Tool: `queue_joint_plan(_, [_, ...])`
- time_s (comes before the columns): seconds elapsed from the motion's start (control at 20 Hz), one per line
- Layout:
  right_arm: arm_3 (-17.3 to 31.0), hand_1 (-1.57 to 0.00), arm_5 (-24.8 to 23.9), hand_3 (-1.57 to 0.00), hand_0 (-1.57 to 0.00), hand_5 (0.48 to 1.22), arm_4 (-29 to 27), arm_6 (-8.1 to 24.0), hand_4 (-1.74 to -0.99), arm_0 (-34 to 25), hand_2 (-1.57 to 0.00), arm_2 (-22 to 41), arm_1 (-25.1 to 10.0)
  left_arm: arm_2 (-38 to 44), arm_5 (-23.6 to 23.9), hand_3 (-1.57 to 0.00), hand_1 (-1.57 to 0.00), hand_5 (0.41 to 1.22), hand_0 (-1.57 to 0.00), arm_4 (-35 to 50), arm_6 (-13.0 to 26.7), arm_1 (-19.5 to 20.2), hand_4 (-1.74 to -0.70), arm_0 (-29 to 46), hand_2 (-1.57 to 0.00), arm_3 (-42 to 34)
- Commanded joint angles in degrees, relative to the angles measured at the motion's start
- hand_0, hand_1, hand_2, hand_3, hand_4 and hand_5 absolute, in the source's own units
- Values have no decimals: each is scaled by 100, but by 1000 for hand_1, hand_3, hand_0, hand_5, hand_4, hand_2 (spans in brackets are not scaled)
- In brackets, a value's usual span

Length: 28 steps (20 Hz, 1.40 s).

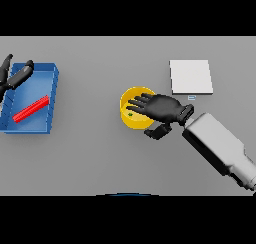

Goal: Pick up the red beaker and tilt it to pour out 1 green nut into yellow bowl. Pick up the yellow bowl and place it on the metallic measuring scale.

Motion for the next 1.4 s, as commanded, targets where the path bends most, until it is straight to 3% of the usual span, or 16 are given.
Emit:
queue_joint_plan(0.0, [101,1,51,1,1,703,21,-20,-1231,-65,1,43,24,2,18,1,1,688,1,-12,-27,31,-724,16,1,-33])
queue_joint_plan(0.35, [708,1,400,1,1,740,184,-65,-1281,-541,1,341,205,18,54,1,1,686,1,-14,-69,55,-716,36,1,-65])
queue_joint_plan(0.6, [812,-16,547,-43,-3,810,82,213,-1336,-497,-19,249,357,46,25,1,1,686,1,22,-79,66,-713,47,1,-49])
queue_joint_plan(0.7, [867,-236,605,-173,-287,873,84,178,-1387,-518,-176,262,400,80,-20,1,1,691,1,63,-158,108,-714,96,1,-52])
queue_joint_plan(0.75, [943,-473,583,-262,-544,943,122,56,-1420,-590,-310,287,412,84,-20,1,1,692,1,78,-164,115,-716,128,1,-69])
queue_joint_plan(0.85, [807,-869,607,-456,-914,1043,135,45,-1512,-504,-695,338,354,74,-44,1,1,692,1,54,-166,89,-719,91,1,-13])
queue_joint_plan(0.95, [806,-1121,579,-716,-1150,1107,90,-125,-1586,-502,-1010,321,314,81,-43,1,1,696,1,48,-204,89,-722,63,1,-26])
queue_joint_plan(1.0, [816,-1211,481,-834,-1235,1130,98,-138,-1614,-474,-1122,336,316,101,-16,1,1,696,1,66,-176,123,-724,76,1,-66])
queue_joint_plan(1.15, [740,-1387,530,-1117,-1399,1174,131,-62,-1676,-536,-1222,335,242,66,-64,1,1,694,1,47,-211,80,-725,79,1,-14])
queue_joint_plan(1.35, [709,-1496,365,-1254,-1500,1202,79,-32,-1714,-482,-1309,289,251,54,-72,1,1,695,1,31,-154,96,-719,26,1,-47])
